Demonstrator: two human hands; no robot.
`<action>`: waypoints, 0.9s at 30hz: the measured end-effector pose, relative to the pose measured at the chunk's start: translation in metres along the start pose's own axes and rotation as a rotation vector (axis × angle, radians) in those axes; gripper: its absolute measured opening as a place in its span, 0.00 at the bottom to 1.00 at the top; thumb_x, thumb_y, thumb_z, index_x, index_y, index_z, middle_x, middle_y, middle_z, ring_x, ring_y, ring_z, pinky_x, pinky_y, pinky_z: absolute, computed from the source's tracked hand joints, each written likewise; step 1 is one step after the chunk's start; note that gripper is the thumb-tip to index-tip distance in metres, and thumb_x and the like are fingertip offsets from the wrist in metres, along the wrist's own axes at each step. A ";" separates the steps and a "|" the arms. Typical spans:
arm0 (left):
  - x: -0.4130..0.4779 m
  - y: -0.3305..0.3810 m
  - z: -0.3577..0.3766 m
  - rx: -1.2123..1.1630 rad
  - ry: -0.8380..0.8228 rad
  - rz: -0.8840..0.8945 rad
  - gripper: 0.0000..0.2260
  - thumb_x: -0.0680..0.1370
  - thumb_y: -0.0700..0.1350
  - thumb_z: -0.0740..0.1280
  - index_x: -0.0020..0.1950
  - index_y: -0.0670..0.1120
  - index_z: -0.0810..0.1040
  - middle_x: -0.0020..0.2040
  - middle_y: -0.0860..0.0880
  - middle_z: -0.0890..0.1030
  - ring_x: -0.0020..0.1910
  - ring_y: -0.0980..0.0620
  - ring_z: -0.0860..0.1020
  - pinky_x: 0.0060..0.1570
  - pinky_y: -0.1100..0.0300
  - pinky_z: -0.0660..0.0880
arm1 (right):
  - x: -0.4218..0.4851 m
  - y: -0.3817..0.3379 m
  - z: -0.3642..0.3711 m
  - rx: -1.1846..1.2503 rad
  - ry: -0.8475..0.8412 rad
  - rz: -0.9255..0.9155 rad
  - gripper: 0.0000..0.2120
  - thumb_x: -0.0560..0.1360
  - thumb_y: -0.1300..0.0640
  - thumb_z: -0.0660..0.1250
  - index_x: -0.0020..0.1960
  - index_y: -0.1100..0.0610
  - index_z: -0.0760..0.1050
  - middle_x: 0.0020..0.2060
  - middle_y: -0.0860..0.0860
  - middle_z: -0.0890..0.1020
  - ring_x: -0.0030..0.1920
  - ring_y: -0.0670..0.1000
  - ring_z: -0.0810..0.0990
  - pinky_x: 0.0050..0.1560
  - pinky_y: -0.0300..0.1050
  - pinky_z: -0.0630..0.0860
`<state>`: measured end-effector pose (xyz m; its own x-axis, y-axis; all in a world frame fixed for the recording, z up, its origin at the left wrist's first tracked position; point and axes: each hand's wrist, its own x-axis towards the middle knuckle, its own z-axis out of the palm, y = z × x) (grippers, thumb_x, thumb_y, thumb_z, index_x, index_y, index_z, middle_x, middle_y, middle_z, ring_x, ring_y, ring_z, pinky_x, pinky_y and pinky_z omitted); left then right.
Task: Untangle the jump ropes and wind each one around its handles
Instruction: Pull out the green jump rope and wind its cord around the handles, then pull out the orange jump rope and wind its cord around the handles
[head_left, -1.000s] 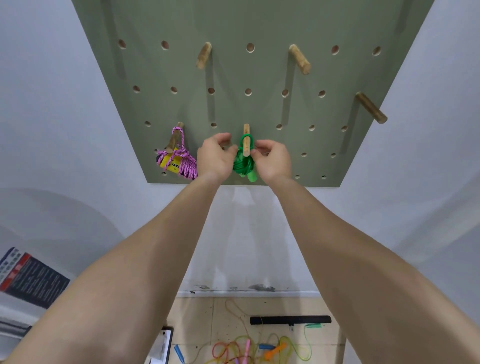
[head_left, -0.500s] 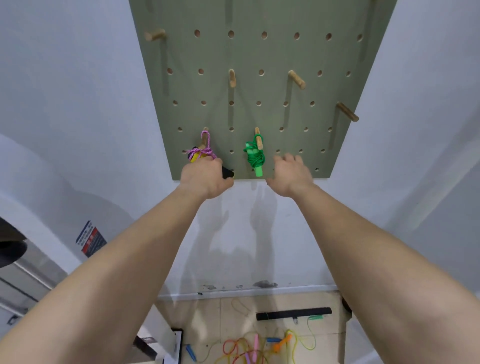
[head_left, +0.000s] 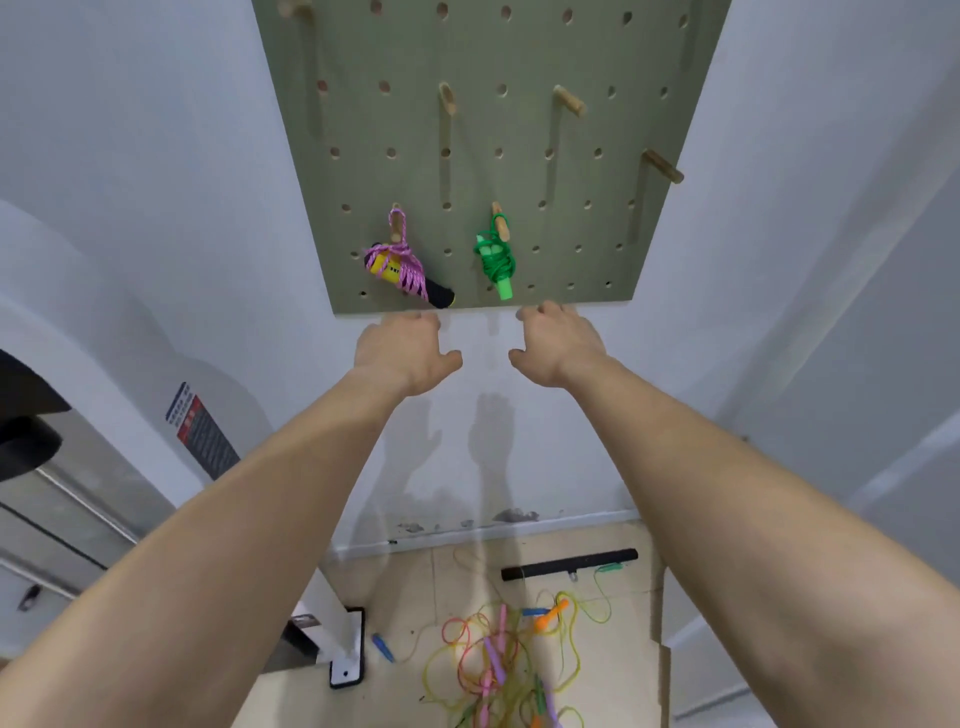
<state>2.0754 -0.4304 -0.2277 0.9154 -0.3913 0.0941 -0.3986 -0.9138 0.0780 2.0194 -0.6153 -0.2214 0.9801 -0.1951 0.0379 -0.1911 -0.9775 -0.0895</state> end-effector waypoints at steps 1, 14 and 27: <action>-0.002 0.002 0.012 -0.022 -0.020 -0.022 0.25 0.78 0.60 0.62 0.71 0.48 0.72 0.67 0.46 0.75 0.64 0.43 0.73 0.55 0.50 0.72 | -0.002 0.003 0.012 0.008 -0.016 -0.007 0.27 0.78 0.49 0.63 0.74 0.57 0.65 0.69 0.57 0.71 0.69 0.60 0.68 0.65 0.54 0.69; -0.040 0.007 0.269 -0.050 -0.255 -0.144 0.23 0.80 0.59 0.60 0.69 0.47 0.72 0.65 0.47 0.74 0.63 0.45 0.73 0.52 0.52 0.69 | -0.023 0.047 0.270 0.003 -0.267 -0.065 0.24 0.79 0.51 0.61 0.73 0.57 0.66 0.67 0.56 0.71 0.67 0.59 0.69 0.62 0.52 0.68; -0.099 -0.017 0.580 -0.056 -0.365 -0.149 0.23 0.79 0.59 0.61 0.70 0.49 0.72 0.66 0.47 0.74 0.65 0.44 0.72 0.60 0.49 0.72 | -0.053 0.064 0.581 0.008 -0.362 -0.115 0.23 0.79 0.52 0.62 0.72 0.57 0.67 0.67 0.57 0.72 0.68 0.61 0.69 0.64 0.55 0.69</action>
<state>2.0235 -0.4390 -0.8141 0.9190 -0.2767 -0.2808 -0.2528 -0.9602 0.1190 1.9868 -0.6211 -0.8073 0.9512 -0.0411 -0.3057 -0.0793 -0.9904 -0.1134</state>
